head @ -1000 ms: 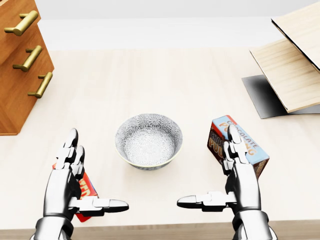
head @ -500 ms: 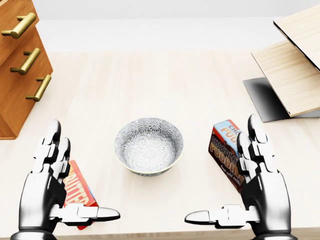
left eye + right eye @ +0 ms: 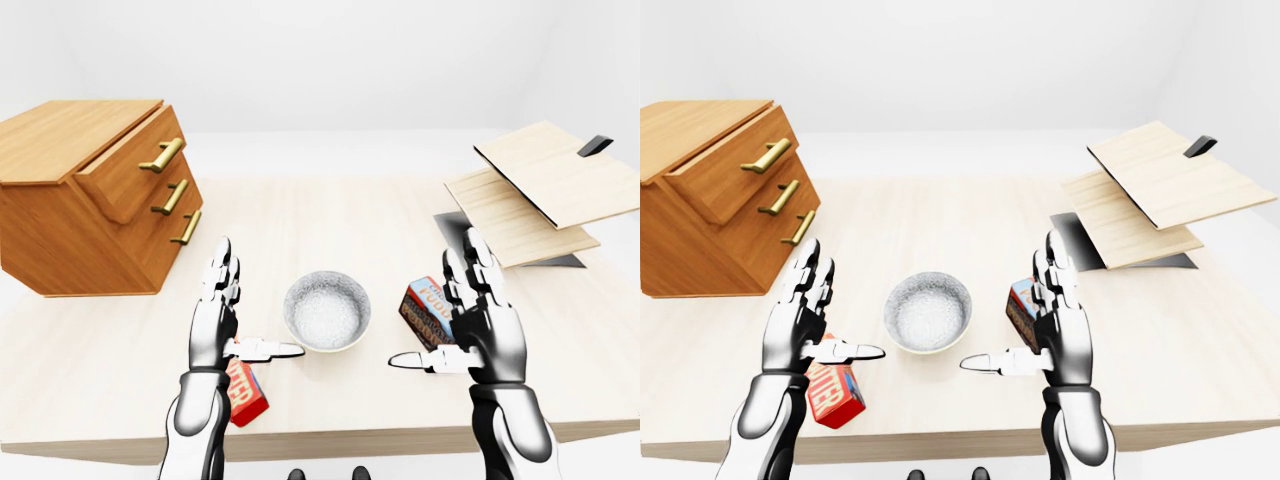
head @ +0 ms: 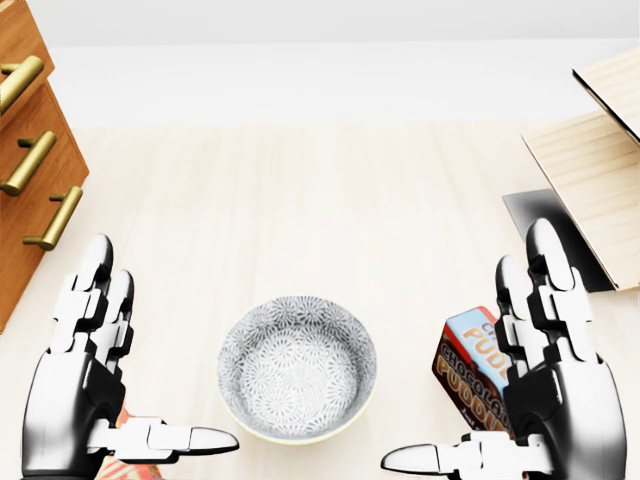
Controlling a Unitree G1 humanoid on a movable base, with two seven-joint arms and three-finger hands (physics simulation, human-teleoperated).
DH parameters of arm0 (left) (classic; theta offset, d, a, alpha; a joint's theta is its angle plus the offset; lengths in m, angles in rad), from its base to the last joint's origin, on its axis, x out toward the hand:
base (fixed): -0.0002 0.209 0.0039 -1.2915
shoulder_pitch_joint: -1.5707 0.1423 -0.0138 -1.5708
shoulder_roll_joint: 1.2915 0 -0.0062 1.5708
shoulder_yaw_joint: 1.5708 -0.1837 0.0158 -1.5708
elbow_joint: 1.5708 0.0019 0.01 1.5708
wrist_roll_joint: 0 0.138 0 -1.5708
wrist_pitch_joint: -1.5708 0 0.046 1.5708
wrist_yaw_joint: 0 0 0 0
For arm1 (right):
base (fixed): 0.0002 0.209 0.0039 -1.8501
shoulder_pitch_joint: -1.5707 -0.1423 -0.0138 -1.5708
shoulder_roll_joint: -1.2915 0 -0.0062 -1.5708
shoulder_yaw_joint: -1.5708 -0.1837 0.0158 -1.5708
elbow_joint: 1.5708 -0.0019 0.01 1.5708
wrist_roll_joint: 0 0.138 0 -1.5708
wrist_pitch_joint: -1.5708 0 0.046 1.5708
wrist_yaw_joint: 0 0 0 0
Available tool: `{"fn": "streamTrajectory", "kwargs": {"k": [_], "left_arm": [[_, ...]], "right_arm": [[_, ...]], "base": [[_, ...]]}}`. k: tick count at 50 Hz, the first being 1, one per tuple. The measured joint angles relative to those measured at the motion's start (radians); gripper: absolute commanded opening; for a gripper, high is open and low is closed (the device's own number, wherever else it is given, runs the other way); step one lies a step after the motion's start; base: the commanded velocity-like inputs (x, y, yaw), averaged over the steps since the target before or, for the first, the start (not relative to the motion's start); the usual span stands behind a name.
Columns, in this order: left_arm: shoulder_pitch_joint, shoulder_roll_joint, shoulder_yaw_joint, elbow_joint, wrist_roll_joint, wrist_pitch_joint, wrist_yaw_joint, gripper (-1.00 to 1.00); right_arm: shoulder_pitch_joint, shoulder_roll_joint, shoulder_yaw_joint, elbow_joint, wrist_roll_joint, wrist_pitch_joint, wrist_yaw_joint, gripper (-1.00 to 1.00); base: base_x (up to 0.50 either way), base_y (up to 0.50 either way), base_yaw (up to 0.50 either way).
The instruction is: Close the top drawer of the cabinet and put the bowl on top of it.
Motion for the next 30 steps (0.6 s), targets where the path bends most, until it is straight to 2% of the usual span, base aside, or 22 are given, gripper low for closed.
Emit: {"fn": "streamTrajectory", "kwargs": {"k": [8, 30], "left_arm": [[0.005, 0.0, -0.005, -0.011, 0.001, 0.0, -0.002, 1.0], [0.009, 0.001, -0.01, -0.015, -0.001, 0.0, -0.007, 1.0]], "right_arm": [[0.008, 0.0, 0.004, -0.01, -0.002, 0.0, -0.001, 1.0], [0.013, 0.0, 0.003, 0.005, 0.001, 0.0, -0.004, 1.0]], "base": [[0.34, 0.0, 0.0], [0.0, 0.0, 0.0]]}}
